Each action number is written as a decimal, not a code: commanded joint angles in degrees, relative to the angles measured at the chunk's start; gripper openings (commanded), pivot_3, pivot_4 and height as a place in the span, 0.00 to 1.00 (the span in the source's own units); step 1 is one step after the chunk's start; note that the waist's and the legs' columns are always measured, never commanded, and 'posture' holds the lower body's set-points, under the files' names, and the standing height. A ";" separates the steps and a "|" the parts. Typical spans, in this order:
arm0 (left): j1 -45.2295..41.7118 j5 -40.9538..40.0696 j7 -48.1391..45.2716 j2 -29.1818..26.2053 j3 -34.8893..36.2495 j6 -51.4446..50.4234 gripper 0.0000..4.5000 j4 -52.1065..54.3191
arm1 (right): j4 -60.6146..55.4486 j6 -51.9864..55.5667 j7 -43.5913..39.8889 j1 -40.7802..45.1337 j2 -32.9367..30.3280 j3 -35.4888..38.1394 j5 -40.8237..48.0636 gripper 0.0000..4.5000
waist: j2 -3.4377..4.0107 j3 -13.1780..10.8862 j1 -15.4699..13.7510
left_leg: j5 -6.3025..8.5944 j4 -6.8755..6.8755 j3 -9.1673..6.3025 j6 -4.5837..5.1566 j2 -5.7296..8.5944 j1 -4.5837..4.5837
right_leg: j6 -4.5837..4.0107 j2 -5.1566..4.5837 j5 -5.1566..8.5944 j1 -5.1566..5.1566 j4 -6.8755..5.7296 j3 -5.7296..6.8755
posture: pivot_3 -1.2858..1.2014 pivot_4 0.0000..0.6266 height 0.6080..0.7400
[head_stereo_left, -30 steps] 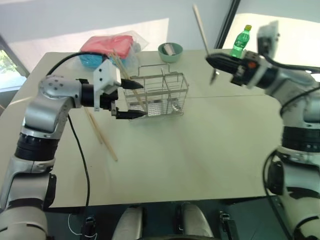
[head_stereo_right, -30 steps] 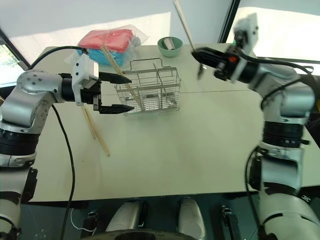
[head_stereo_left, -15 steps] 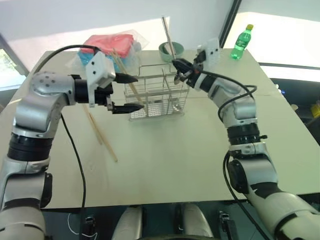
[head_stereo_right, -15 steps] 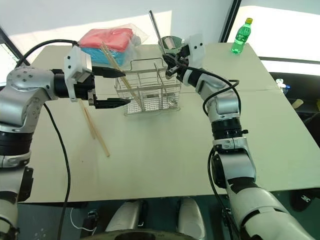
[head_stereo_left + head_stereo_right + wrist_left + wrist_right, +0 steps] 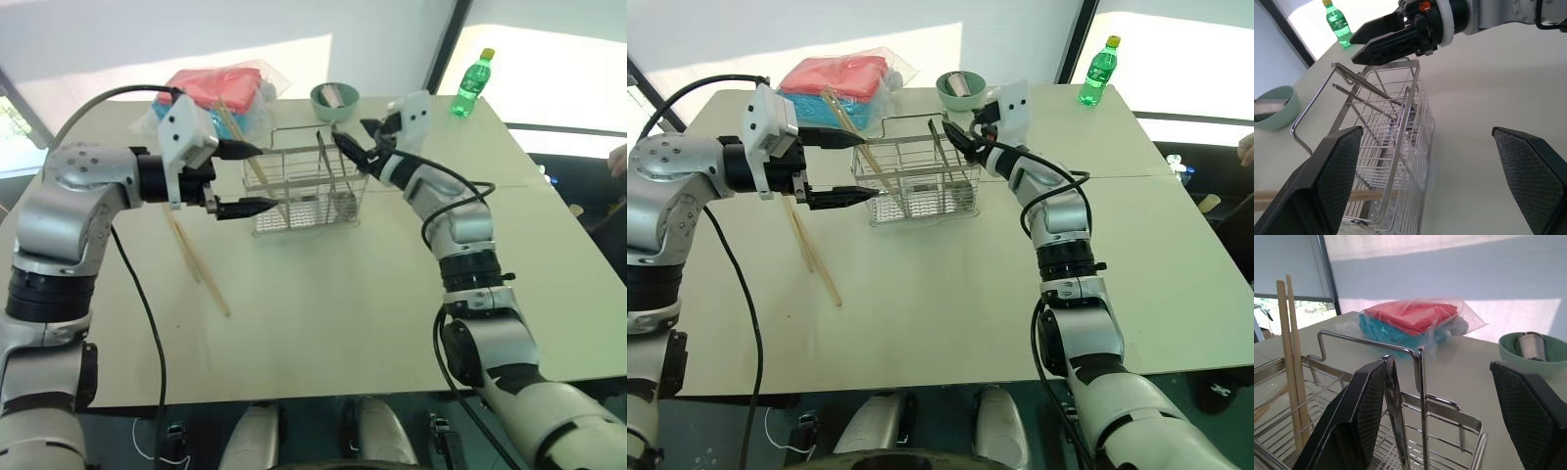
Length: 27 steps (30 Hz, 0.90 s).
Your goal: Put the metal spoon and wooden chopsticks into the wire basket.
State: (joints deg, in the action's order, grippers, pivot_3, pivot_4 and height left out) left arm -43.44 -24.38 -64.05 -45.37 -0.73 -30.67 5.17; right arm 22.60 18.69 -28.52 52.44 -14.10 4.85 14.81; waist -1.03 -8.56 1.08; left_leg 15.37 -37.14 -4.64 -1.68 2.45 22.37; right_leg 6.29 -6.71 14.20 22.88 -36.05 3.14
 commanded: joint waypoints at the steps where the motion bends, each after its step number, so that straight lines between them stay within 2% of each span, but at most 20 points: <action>1: -1.08 -1.65 2.52 0.49 3.43 -1.12 1.00 0.71 | -8.99 2.89 -2.04 3.68 -3.62 2.96 4.05 0.78 | 0.03 -0.02 -0.04 | 0.00 0.00 0.00 0.00 0.00 0.00 | 0.00 0.00 0.00 -0.01 0.00 0.00 | 0.52 0.24 0.45; 5: -2.77 -5.03 8.86 1.78 9.26 -5.75 1.00 -0.33 | -19.51 9.60 -11.25 7.23 -13.15 5.49 12.02 0.78 | 0.12 -0.14 -0.22 | 0.01 -0.02 -0.01 0.02 0.02 0.08 | 0.01 -0.02 0.00 0.05 0.02 0.01 | 0.52 0.24 0.45; 9: -5.30 -7.74 16.60 2.14 15.92 -11.12 1.00 -3.46 | -26.46 16.87 -18.97 6.64 -21.27 7.23 19.72 0.78 | -0.18 0.04 -0.09 | 0.08 0.04 -0.04 0.13 -0.08 -0.06 | 0.02 0.06 0.01 -0.07 0.03 0.08 | 0.52 0.24 0.45; 15: -11.78 -6.04 33.51 2.31 23.09 -17.92 1.00 -12.56 | -39.73 24.87 -32.01 -6.35 -33.88 8.19 29.67 0.78 | -0.26 0.03 -0.28 | 0.10 -0.02 0.03 0.17 -0.08 -0.13 | 0.04 -0.01 0.02 -0.25 0.21 0.08 | 0.52 0.24 0.45; 20: -18.49 -0.09 46.54 1.66 22.96 -22.29 1.00 -25.69 | -45.81 24.69 -33.58 -17.55 -37.23 7.71 29.92 0.78 | -0.45 0.06 -0.52 | 0.10 -0.05 0.03 0.16 -0.05 -0.13 | 0.05 -0.06 0.01 -0.25 0.18 0.08 | 0.52 0.24 0.45; 27: -26.58 10.08 56.68 2.38 17.09 -21.72 1.00 -46.75 | -51.34 26.06 -30.38 -25.60 -36.44 7.31 31.75 0.78 | -0.62 0.05 -0.56 | 0.10 -0.04 0.03 0.12 -0.02 -0.10 | 0.06 -0.09 0.01 -0.20 0.16 0.08 | 0.52 0.24 0.45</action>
State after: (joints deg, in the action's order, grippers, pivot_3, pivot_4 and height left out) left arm -67.79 -16.67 -9.80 -42.38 17.02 -53.08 -38.73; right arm -26.51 44.79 -59.44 27.18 -50.45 11.06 45.30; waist -1.65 -8.51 0.51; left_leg 15.47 -37.18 -4.61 -1.56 2.43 22.27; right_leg 6.35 -6.80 14.21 22.69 -35.89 3.22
